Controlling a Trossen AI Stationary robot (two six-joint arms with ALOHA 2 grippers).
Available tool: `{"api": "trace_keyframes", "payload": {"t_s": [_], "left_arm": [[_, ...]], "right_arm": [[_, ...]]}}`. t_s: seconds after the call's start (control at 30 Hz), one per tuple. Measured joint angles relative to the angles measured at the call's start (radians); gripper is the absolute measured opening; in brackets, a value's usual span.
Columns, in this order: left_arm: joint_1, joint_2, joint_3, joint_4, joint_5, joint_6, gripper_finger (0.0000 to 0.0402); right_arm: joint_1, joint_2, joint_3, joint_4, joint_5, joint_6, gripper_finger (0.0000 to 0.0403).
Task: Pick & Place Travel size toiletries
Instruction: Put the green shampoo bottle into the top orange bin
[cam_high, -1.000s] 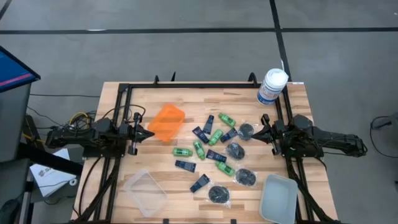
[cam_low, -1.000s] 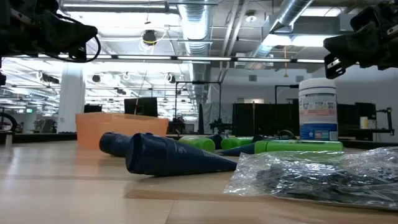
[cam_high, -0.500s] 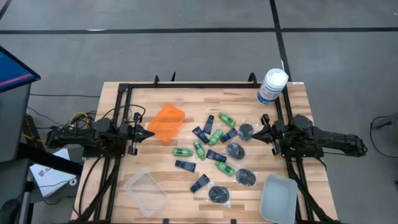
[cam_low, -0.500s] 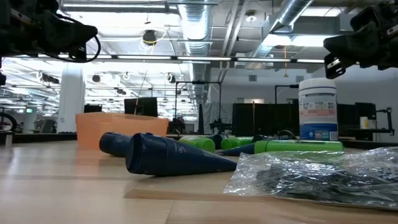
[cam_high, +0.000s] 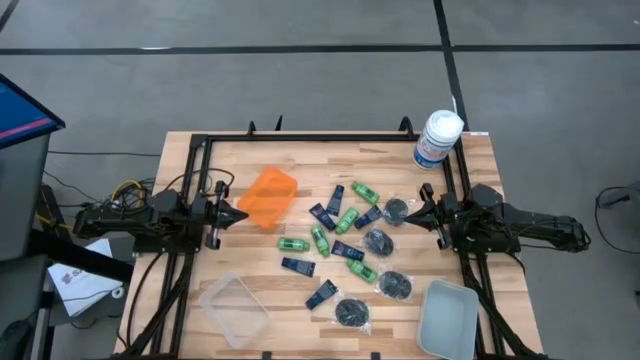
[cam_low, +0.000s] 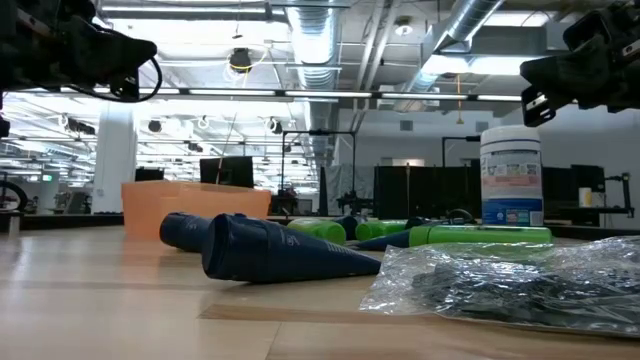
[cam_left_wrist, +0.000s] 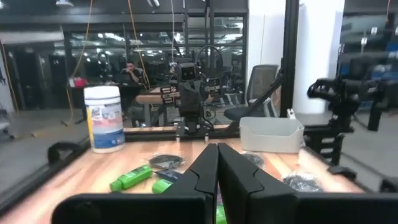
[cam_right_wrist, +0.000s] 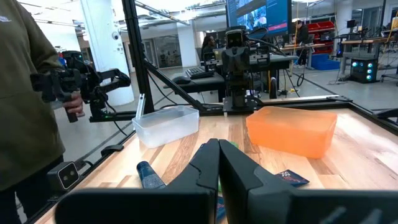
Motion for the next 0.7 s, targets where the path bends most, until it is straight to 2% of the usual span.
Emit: {"api": "trace_keyframes", "payload": {"t_s": [0.17,0.3,0.6,0.7], "left_arm": [[0.000,0.000,0.000,0.001,0.002,-0.236,0.0002],[0.000,0.000,0.000,0.005,0.001,-0.360,0.0002],[0.000,0.000,0.000,0.021,-0.003,-0.474,0.0002],[0.000,0.000,0.000,0.025,-0.003,-0.504,0.0002]], "right_arm": [[-0.006,0.000,0.000,-0.001,0.006,-0.049,0.0000],[-0.016,0.000,0.000,0.001,0.005,-0.112,0.0000],[-0.015,0.000,0.000,0.001,0.002,-0.095,0.0000],[-0.015,0.000,0.000,0.006,0.002,-0.003,0.0000]]}}
